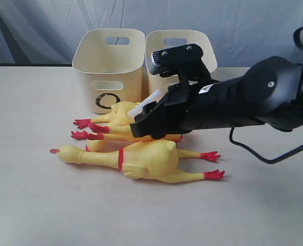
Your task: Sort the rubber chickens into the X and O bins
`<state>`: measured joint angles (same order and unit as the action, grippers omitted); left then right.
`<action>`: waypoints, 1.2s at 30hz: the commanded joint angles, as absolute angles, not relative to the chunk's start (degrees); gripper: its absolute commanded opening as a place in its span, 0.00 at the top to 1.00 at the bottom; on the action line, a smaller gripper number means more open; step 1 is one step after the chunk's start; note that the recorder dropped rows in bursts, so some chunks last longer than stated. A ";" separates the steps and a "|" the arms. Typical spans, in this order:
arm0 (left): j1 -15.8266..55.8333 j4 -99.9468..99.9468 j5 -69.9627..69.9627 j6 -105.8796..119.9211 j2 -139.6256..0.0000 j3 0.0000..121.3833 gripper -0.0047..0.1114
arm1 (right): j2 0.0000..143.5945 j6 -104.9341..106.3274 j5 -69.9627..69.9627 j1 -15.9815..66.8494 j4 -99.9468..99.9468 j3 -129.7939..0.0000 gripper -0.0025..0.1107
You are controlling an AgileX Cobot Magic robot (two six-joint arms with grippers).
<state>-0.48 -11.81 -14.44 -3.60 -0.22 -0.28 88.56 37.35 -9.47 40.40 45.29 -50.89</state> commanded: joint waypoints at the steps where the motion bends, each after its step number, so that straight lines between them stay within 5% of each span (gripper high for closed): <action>1: -0.42 -11.85 -13.31 -3.86 0.00 0.00 0.96 | 91.79 37.89 -1.70 42.11 46.37 -51.96 0.50; 21: -0.42 -11.85 -13.31 -3.86 0.00 0.00 0.96 | 100.97 37.23 5.32 42.41 51.12 -57.45 0.50; 28: -0.42 -11.85 -13.31 -3.86 0.00 0.00 0.96 | 101.57 35.01 5.71 42.41 51.12 -57.45 0.61; 36: -0.42 -11.85 -13.31 -3.86 0.00 0.00 0.96 | 101.57 33.52 7.75 42.41 51.12 -57.45 0.63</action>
